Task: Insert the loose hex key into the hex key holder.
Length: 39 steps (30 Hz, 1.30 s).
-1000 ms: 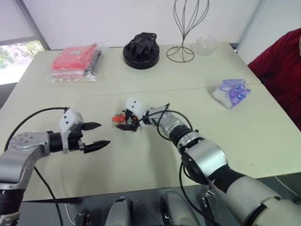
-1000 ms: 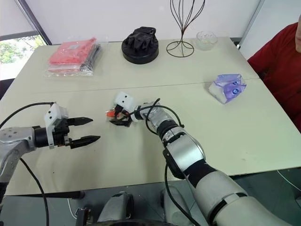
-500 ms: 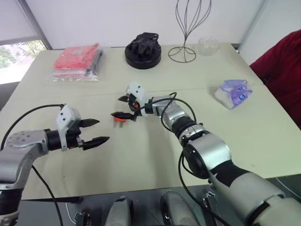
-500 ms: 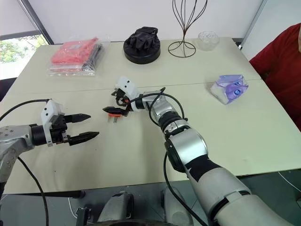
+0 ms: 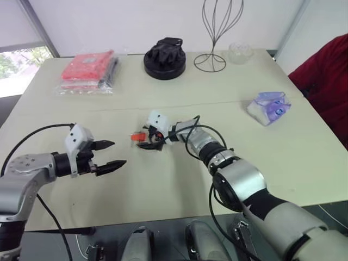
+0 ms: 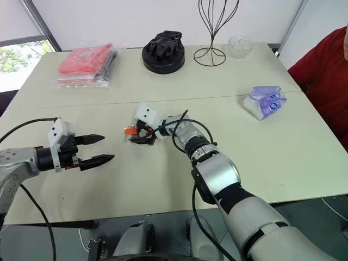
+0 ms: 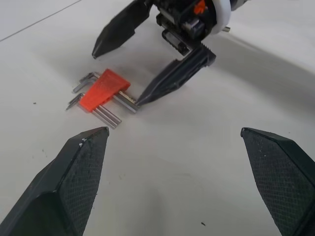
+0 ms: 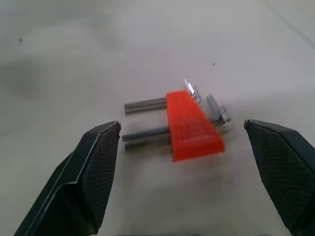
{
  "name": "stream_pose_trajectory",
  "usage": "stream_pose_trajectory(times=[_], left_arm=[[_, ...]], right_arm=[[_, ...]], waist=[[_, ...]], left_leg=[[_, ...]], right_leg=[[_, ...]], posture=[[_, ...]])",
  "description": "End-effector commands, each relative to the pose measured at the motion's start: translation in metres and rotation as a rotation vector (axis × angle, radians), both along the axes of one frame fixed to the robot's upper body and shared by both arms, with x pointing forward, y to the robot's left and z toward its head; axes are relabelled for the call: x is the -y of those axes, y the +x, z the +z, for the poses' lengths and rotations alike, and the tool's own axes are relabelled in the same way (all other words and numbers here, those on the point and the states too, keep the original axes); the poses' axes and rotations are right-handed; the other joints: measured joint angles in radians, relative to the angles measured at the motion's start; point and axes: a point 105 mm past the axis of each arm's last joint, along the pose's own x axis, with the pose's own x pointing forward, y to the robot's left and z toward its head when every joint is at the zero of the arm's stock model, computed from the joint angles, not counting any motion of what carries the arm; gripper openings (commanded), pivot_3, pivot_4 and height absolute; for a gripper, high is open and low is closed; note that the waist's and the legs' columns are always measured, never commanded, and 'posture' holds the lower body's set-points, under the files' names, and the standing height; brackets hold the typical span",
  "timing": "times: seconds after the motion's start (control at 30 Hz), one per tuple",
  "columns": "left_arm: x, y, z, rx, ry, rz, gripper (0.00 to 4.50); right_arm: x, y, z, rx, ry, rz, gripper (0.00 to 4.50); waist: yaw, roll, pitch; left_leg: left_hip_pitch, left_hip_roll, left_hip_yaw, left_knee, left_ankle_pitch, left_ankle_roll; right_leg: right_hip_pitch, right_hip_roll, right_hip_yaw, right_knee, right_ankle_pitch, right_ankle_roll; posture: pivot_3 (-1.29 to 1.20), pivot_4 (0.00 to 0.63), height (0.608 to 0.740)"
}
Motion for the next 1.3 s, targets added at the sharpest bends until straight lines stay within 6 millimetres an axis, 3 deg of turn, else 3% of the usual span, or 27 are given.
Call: stream_pose_trajectory(times=[0.03,0.37,0.87,1.3], left_arm=[[0.003,-0.003,0.011,0.051,0.0,-0.002,4.48],[-0.001,-0.011,0.006,0.028,-0.005,0.027,4.48],[-0.005,-0.01,0.008,0.017,0.012,0.012,4.48],[-0.003,-0.014,0.006,0.02,0.002,0.031,4.48]], right_arm=[[-0.008,-0.001,0.004,0.033,0.007,0.005,4.19],[-0.01,-0.009,0.021,-0.07,0.134,0.094,4.19],[0.015,0.014,0.012,0.044,0.052,-0.082,4.19],[-0.009,0.002,-0.006,0.029,0.014,-0.077,4.19]], waist=[[0.0,0.0,0.0],[0.0,0.0,0.0],[-0.001,0.0,0.0],[-0.001,0.0,0.0]], left_leg=[[0.0,0.0,0.0,0.0,0.0,0.0],[0.0,0.0,0.0,0.0,0.0,0.0],[0.0,0.0,0.0,0.0,0.0,0.0],[0.0,0.0,0.0,0.0,0.0,0.0]], right_leg=[[0.0,0.0,0.0,0.0,0.0,0.0],[0.0,0.0,0.0,0.0,0.0,0.0],[0.0,0.0,0.0,0.0,0.0,0.0],[0.0,0.0,0.0,0.0,0.0,0.0]], posture=[[0.0,0.15,0.74],[0.0,0.15,0.74],[0.0,0.15,0.74],[0.0,0.15,0.74]])
